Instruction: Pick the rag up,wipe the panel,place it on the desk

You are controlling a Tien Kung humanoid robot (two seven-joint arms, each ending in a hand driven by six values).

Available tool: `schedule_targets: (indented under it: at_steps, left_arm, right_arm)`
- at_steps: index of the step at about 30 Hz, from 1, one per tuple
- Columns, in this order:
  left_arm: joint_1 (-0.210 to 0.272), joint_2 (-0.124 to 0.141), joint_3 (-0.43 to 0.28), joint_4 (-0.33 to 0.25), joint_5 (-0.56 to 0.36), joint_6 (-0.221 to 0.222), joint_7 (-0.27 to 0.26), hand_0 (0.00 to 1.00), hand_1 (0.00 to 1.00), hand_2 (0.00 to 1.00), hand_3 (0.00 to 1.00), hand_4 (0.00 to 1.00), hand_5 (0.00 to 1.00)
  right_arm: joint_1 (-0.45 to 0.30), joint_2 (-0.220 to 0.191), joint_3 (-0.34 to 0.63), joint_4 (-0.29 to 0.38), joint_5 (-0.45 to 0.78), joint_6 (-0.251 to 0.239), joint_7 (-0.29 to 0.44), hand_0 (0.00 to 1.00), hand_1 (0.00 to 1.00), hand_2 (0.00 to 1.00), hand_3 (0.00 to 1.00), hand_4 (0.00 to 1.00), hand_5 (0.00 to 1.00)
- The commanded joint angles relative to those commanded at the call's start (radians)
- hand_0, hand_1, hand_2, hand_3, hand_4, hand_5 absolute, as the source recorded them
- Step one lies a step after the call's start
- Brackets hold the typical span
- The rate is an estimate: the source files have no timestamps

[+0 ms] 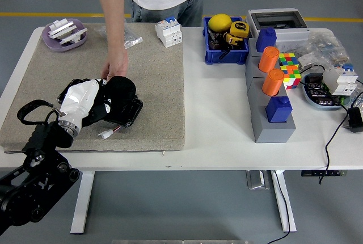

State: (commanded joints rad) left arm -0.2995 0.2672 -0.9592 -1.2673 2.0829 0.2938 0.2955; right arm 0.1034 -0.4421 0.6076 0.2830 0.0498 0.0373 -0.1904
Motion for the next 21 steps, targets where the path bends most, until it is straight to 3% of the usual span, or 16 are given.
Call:
schedule_targets:
  at_steps: [9,17,21]
  left_arm:
    - [0.022,-0.010,0.050,-0.062,0.011,0.008,0.017,0.242,0.467,0.594,0.486,0.002,0.002]
    - [0.017,-0.012,0.030,-0.032,0.019,0.022,0.019,0.244,0.467,0.593,0.485,0.002,0.002]
    - [-0.001,0.002,-0.005,-0.002,0.022,0.030,0.019,0.246,0.464,0.591,0.484,0.002,0.002]
  right_arm:
    - [-0.002,0.000,-0.007,-0.002,0.005,0.003,0.000,0.790,0.671,0.695,0.589,0.998,0.523]
    - [0.001,0.000,-0.011,0.000,0.002,0.000,0.001,0.791,0.671,0.695,0.589,0.998,0.523]
    - [0.000,-0.001,-0.013,-0.001,0.005,0.001,-0.001,0.790,0.671,0.695,0.589,0.998,0.523]
